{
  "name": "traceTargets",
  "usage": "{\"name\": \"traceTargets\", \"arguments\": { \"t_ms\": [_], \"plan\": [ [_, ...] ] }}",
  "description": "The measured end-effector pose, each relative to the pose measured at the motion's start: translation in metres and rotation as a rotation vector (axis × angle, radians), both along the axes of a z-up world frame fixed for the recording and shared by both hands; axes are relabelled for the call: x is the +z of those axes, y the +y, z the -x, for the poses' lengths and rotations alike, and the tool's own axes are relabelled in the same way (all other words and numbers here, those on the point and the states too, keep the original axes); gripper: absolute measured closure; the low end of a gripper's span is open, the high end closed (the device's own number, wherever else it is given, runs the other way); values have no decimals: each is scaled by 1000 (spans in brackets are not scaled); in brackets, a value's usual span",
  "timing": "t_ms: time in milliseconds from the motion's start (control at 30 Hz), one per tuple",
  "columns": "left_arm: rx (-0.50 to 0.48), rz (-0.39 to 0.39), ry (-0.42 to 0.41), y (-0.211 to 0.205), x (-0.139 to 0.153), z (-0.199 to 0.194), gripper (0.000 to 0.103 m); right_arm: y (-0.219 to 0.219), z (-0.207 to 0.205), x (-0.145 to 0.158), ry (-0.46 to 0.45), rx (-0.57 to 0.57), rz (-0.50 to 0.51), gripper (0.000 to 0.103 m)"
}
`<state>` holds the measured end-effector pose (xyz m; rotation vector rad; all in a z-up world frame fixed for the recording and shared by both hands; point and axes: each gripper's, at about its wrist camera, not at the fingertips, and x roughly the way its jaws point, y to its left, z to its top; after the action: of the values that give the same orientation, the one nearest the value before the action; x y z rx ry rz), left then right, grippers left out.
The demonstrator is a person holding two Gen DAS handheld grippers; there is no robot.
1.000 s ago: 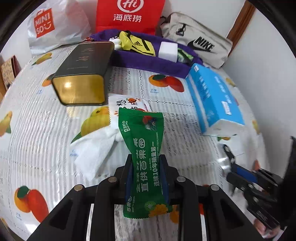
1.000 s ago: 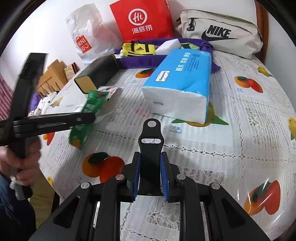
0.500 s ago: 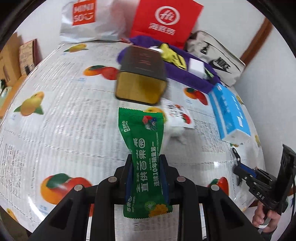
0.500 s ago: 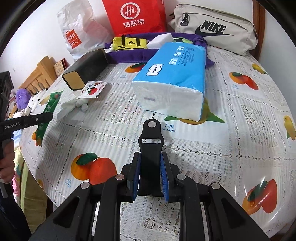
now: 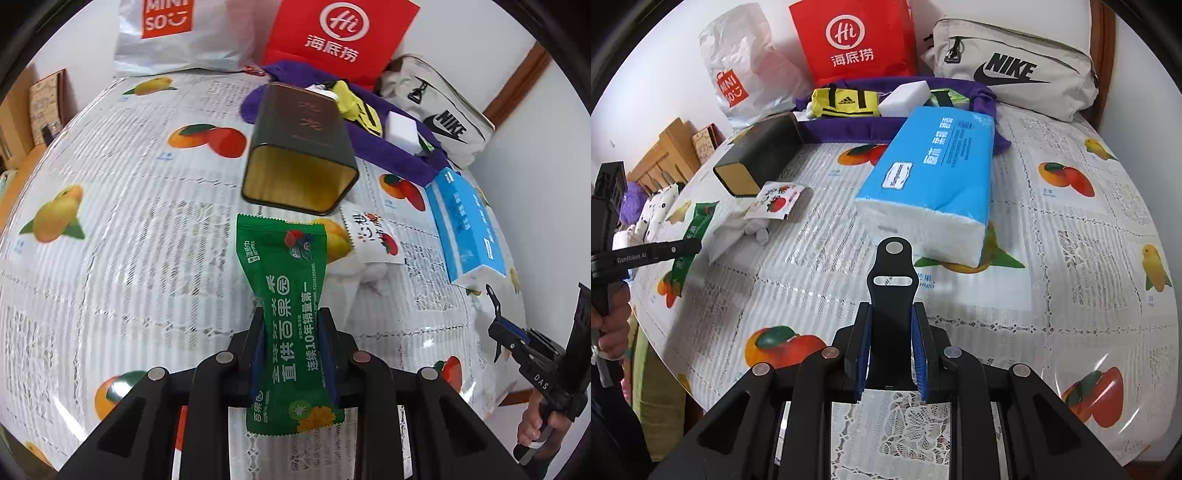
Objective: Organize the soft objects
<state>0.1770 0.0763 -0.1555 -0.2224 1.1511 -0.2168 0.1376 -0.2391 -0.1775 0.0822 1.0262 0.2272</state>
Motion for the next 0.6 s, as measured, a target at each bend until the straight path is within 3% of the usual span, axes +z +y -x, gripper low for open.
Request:
{"name": "traceTargets", "arguments": {
  "t_ms": [233, 600],
  "plan": [
    [8, 26, 12, 7, 9, -10, 78, 1, -3, 21, -23, 3, -23, 82],
    [32, 31, -42, 12, 45, -36, 78, -6, -29, 52, -67, 24, -66, 82]
  ]
}}
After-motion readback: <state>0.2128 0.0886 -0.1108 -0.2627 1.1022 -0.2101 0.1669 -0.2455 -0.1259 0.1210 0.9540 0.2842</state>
